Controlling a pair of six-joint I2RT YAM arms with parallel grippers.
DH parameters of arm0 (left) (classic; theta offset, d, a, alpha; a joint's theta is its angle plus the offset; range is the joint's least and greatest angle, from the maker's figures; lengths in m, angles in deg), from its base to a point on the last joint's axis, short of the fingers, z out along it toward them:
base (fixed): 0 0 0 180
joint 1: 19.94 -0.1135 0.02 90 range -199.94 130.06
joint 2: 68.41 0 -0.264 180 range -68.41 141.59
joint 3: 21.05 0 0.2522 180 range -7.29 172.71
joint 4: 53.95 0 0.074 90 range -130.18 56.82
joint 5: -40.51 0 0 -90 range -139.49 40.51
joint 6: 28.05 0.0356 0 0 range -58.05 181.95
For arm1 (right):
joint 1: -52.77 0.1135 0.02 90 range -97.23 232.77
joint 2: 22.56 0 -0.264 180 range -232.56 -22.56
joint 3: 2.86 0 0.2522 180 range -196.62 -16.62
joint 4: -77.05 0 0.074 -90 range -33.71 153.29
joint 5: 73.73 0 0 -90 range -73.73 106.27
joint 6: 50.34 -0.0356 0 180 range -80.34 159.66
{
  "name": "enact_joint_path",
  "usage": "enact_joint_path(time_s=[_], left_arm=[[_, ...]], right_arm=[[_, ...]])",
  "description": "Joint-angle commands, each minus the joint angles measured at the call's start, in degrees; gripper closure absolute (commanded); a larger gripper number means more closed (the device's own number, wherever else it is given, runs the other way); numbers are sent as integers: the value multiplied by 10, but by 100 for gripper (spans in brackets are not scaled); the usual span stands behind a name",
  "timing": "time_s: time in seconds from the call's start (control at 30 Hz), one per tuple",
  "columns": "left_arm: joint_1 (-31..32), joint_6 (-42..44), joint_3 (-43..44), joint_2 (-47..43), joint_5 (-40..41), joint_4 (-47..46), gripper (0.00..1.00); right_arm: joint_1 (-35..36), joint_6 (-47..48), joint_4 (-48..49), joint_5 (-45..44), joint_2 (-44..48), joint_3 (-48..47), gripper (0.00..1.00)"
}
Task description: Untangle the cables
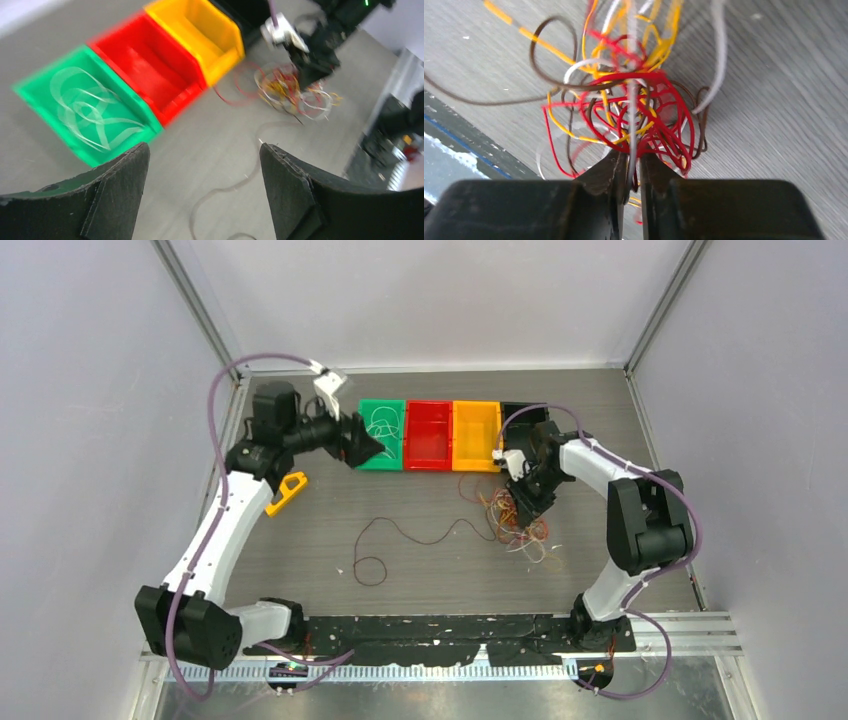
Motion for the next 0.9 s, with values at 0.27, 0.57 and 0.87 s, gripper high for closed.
enact_joint_path(time_s=[0.27, 0.57, 0.87], left_arm=[[107, 75, -135, -33, -116, -26, 27], [159, 105, -71, 10, -159, -7, 52], [227, -43, -97, 49, -140, -105, 56]], right_arm=[[115, 93, 3, 209, 190, 15, 94], [208, 147, 11, 163, 278, 11, 94], [252, 149, 15, 125, 288, -8, 94]])
